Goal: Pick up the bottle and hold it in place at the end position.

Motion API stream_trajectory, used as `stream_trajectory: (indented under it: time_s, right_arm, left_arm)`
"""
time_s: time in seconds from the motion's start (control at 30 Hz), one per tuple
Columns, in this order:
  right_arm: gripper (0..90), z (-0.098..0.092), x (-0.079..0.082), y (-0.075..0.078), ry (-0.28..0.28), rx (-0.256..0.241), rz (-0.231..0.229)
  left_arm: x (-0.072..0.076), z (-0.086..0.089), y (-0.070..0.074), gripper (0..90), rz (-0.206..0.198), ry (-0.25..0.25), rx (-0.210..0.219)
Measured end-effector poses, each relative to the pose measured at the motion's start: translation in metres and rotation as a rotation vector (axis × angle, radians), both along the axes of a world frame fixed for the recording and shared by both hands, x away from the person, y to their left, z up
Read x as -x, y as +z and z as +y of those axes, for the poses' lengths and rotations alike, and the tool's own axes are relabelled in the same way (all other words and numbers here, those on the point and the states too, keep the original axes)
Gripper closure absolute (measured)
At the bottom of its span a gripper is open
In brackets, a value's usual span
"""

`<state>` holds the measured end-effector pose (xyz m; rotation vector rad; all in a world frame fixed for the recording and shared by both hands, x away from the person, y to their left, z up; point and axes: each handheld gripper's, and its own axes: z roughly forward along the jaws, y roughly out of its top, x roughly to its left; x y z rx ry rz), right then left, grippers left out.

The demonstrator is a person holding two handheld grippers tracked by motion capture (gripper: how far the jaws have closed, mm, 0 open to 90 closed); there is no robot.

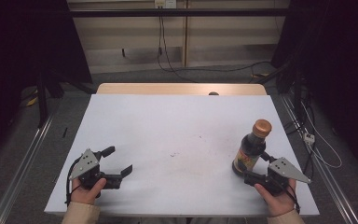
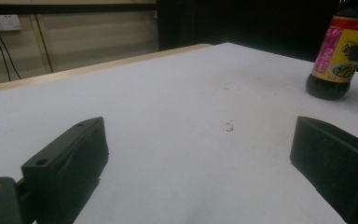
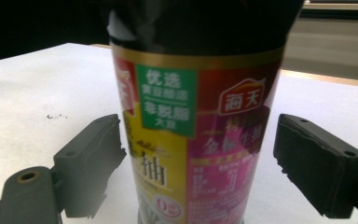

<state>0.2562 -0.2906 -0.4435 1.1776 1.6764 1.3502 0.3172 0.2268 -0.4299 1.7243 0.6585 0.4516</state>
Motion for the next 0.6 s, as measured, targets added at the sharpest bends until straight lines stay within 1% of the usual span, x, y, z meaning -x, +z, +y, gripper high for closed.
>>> stream_trajectory:
  time_s: [0.03,0.1,0.13,0.3,0.37,0.4,0.43,0.47,0.6]
  right_arm:
    - [15.0,-0.0001,-0.0007,0.0004,-0.004,-0.001,0.000]
    - [15.3,0.0011,-0.0019,0.0019,-0.005,0.020,-0.009]
    - [15.7,0.0020,-0.0024,0.0027,-0.003,0.024,-0.013]
    - [17.0,0.0031,-0.0053,0.0055,0.009,0.011,-0.018]
    - [17.3,0.0018,-0.0062,0.0066,0.002,0.001,-0.021]
    - [17.4,0.0009,-0.0064,0.0073,-0.003,-0.008,-0.020]
    - [16.7,0.0001,-0.0069,0.0079,-0.005,-0.011,-0.018]
    - [17.0,0.0000,-0.0071,0.0083,-0.003,-0.013,-0.016]
    - [22.2,0.0020,-0.0081,0.0078,0.008,-0.008,-0.011]
  left_arm:
    - [0.0004,-0.0013,-0.0006,3.8,0.007,0.000,0.003]
    - [0.0003,-0.0015,-0.0006,3.8,0.005,-0.003,0.000]
    - [0.0006,-0.0021,-0.0005,3.9,0.003,-0.003,-0.001]
    - [0.0006,-0.0027,-0.0007,3.8,0.002,-0.012,-0.003]
    - [0.0006,-0.0027,-0.0007,3.8,0.002,-0.013,-0.004]
    - [0.0009,-0.0033,-0.0010,3.8,0.008,-0.013,0.005]
    - [0.0005,-0.0027,-0.0009,3.9,0.004,-0.017,-0.006]
    - [0.0005,-0.0027,-0.0010,3.8,0.005,-0.018,-0.006]
    - [0.0003,-0.0025,-0.0010,3.8,0.003,-0.021,-0.014]
